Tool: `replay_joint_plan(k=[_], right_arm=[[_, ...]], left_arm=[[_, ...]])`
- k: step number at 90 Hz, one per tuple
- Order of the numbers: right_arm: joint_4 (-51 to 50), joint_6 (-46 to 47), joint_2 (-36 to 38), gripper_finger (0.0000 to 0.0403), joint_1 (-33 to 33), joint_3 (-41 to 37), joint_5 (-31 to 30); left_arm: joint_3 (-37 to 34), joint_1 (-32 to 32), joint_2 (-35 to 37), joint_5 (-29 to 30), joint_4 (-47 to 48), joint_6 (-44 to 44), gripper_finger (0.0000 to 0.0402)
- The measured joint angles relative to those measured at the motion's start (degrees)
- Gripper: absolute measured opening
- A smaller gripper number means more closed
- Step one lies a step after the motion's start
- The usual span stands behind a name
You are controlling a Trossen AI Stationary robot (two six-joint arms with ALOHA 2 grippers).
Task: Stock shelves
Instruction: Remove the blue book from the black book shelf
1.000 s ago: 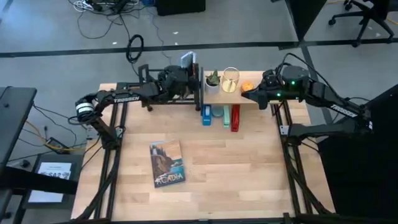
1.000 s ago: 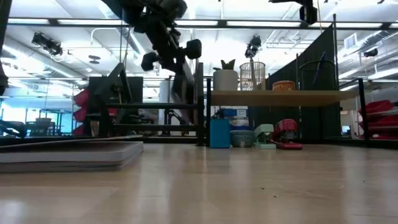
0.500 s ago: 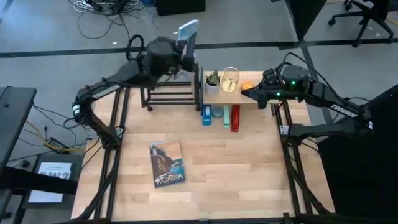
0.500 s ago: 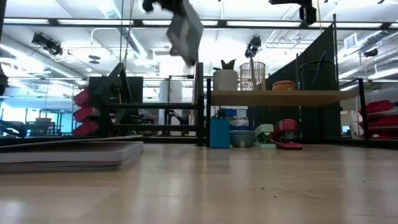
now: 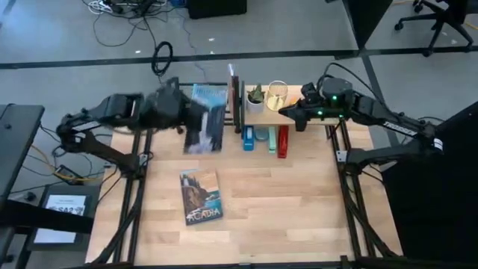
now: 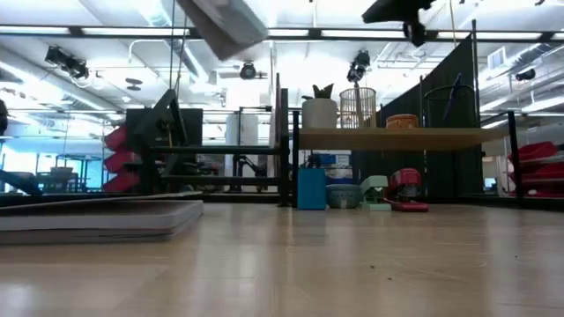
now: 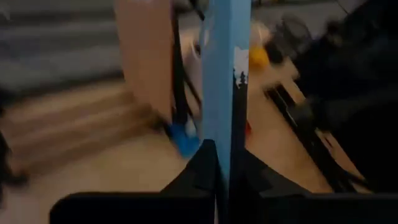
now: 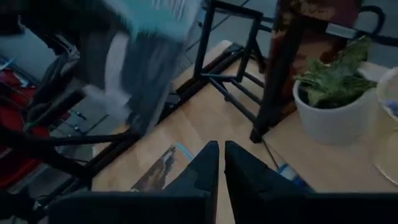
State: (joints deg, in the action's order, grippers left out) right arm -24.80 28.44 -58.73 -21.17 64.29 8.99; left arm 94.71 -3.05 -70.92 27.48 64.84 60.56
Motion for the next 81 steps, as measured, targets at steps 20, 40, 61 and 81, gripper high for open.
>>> replay_joint_plan(k=[20, 40, 61, 81], right_arm=[[4.81, 3.77, -2.21, 0.0001, 0.02, 0.0, 4.58], [5.16, 9.55, -1.5, 0.0, 0.07, 0.0, 4.72], [5.12, 17.5, -1.49, 0.0, 0.07, 0.0, 4.71], [5.4, 22.03, -1.49, 0.0, 0.13, 0.0, 3.33]], left_arm=[[-25.31, -15.33, 10.43, 1.34, -10.61, 23.98, 0.0], [-51.75, -29.34, 16.91, 11.29, -33.14, 39.34, 0.0], [-67.15, -38.33, 15.16, 23.1, -49.61, 49.2, 0.0], [-69.63, -41.68, 10.6, 22.14, -49.2, 55.2, 0.0]])
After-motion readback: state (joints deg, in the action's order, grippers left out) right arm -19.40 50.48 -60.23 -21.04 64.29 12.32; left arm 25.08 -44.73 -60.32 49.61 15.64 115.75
